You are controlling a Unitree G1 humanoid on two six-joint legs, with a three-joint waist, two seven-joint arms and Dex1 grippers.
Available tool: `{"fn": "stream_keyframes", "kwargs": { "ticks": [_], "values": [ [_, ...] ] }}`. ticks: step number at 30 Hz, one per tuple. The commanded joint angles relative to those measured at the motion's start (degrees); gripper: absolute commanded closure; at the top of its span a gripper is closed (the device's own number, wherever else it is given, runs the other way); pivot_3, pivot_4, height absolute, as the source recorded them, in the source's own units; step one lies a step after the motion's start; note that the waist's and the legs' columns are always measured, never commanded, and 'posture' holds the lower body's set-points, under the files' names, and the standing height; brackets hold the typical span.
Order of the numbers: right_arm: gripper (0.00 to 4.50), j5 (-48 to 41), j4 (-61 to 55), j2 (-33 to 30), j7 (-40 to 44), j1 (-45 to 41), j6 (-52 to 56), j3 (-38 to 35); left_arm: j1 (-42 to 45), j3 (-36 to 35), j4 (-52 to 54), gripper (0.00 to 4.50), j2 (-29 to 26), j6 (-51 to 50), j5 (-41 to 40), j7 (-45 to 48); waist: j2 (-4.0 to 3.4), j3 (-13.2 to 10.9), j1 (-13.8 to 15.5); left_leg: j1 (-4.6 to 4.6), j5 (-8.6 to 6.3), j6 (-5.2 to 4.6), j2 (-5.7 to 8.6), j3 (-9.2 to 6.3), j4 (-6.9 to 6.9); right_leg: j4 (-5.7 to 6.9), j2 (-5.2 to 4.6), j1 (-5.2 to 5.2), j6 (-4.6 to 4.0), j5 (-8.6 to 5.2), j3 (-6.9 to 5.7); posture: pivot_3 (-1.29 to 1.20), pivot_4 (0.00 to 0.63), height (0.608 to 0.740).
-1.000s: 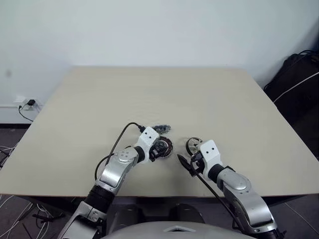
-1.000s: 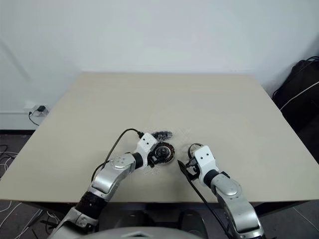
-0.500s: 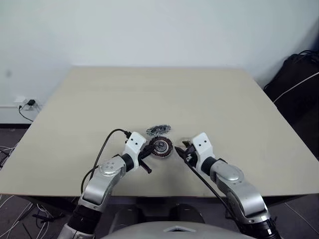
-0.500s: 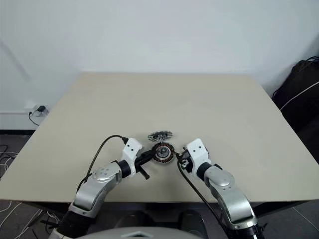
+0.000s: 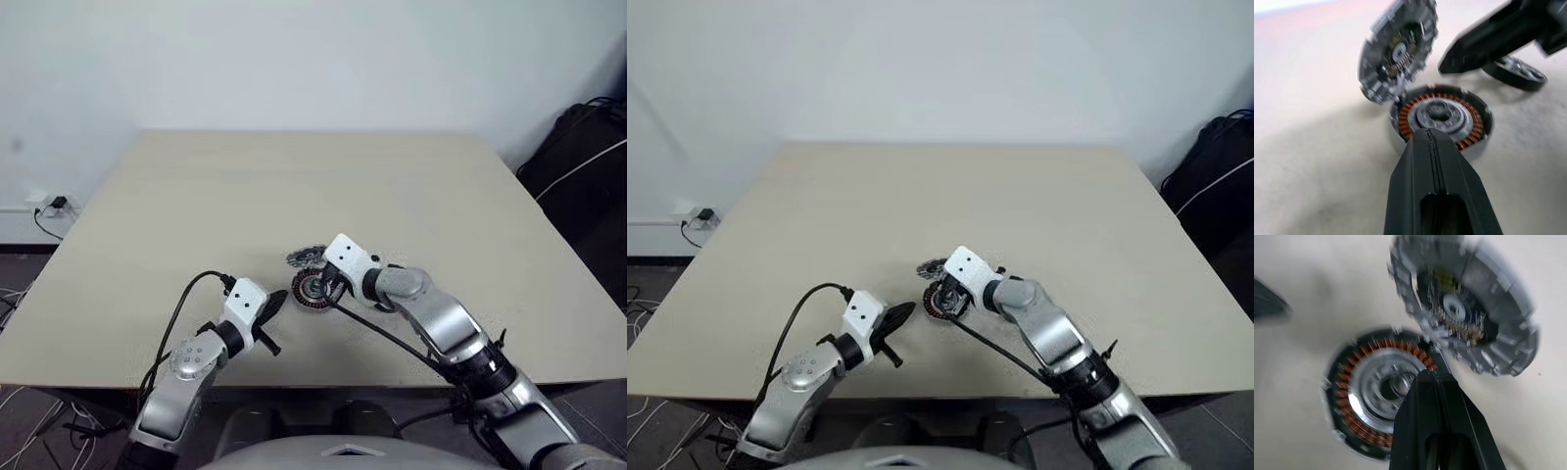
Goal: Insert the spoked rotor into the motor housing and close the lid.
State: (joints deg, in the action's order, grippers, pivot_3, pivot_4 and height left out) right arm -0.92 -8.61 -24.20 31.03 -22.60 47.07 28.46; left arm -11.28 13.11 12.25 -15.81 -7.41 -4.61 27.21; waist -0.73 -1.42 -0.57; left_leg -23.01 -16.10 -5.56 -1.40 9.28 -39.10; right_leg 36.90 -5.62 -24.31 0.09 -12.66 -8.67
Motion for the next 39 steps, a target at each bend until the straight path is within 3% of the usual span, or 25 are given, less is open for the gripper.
{"fn": "stream_keyframes", "kwargs": {
  "ticks": [1,14,39],
  "values": [
    [4.48,1.61,2.85,0.12,2.1,-3.16,-1.71,1.53,-0.97,-0.62,-1.23,4.5,0.74,3.55,0.27,-1.13,-0.02,-0.01,-0.09,0.0,0.0,0.0,-0.01,0.0,0.01,0.01,0.0,-0.02,-0.01,-0.01,0.0,0.0,0.0,0.74],
    [4.48,4.32,7.65,2.32,4.99,-5.38,-3.97,2.92,-3.05,-4.23,-4.33,4.5,5.89,5.29,-4.94,-2.33,-0.03,-0.02,-0.09,-0.01,0.0,0.0,-0.01,0.03,0.01,0.01,0.0,-0.03,0.02,0.01,-0.02,0.0,0.0,0.74],
    [4.48,6.91,7.42,5.84,4.51,-5.21,-6.49,1.1,-1.96,-2.66,-7.06,4.5,6.44,7.69,-3.66,-2.21,-0.04,-0.03,-0.12,-0.02,-0.01,-0.01,-0.02,0.03,0.02,0.0,0.0,-0.05,0.02,0.0,-0.03,0.0,0.0,0.74]
  ]
}}
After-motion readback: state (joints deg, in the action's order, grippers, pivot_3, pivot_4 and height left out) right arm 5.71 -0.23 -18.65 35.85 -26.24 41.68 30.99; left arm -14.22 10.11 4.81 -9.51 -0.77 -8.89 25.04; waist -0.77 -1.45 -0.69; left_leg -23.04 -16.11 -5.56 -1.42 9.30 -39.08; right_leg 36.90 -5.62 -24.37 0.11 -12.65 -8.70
